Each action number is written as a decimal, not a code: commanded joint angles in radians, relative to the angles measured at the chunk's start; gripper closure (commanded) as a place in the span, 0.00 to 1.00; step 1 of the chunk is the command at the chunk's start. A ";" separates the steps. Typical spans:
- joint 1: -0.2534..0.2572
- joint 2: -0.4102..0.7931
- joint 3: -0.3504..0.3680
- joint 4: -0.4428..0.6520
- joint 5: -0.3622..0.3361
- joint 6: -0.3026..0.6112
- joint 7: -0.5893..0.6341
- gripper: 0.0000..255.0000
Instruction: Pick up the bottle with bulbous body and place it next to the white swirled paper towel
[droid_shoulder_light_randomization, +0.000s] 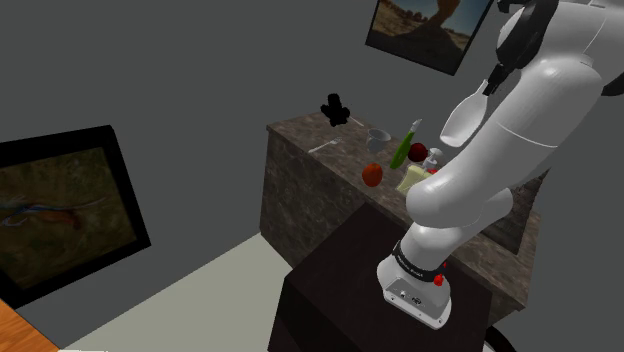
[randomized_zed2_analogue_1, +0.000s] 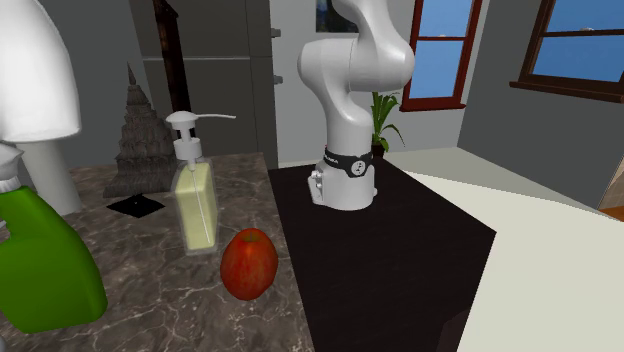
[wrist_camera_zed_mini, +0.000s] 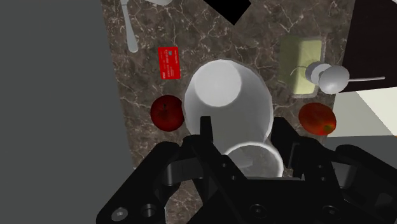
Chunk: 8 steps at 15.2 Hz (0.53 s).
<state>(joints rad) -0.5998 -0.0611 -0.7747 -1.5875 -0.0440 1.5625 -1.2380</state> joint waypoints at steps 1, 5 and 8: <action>0.002 -0.018 0.004 -0.044 -0.013 0.032 0.008 1.00; 0.002 -0.035 0.009 -0.113 -0.025 0.088 0.017 1.00; 0.002 -0.045 0.010 -0.161 -0.031 0.129 0.022 1.00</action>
<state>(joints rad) -0.5979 -0.1027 -0.7654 -1.7341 -0.0732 1.6783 -1.2178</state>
